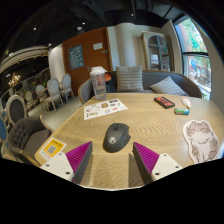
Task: Arrange mouse
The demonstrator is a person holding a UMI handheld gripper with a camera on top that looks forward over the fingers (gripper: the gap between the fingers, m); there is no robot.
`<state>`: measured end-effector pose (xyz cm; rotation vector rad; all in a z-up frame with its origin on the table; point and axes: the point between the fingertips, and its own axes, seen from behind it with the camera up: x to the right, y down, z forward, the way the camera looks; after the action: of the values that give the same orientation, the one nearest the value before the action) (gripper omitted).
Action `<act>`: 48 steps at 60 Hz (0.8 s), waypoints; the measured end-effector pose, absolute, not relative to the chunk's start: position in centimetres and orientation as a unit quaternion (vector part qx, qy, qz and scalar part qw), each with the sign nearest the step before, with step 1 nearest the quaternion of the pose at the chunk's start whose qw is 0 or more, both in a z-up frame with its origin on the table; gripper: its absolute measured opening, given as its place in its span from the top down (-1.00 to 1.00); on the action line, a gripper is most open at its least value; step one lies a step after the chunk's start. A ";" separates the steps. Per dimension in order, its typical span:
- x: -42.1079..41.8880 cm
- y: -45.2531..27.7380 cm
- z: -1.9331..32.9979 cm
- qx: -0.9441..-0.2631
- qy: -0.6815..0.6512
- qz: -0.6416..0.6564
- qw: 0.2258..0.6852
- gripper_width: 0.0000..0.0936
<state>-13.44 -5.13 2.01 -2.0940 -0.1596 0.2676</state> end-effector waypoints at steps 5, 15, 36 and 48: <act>-14.4 -1.4 0.5 -0.877 -0.051 0.108 0.465 -0.79; -15.0 3.7 -1.6 -0.890 -0.062 0.061 0.447 -0.56; -14.9 4.4 0.6 -0.873 -0.098 0.061 0.474 0.16; -4.9 2.2 11.0 -0.834 -0.062 0.051 0.546 0.17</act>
<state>-4.87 2.18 11.01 -1.9764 -0.1467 0.1209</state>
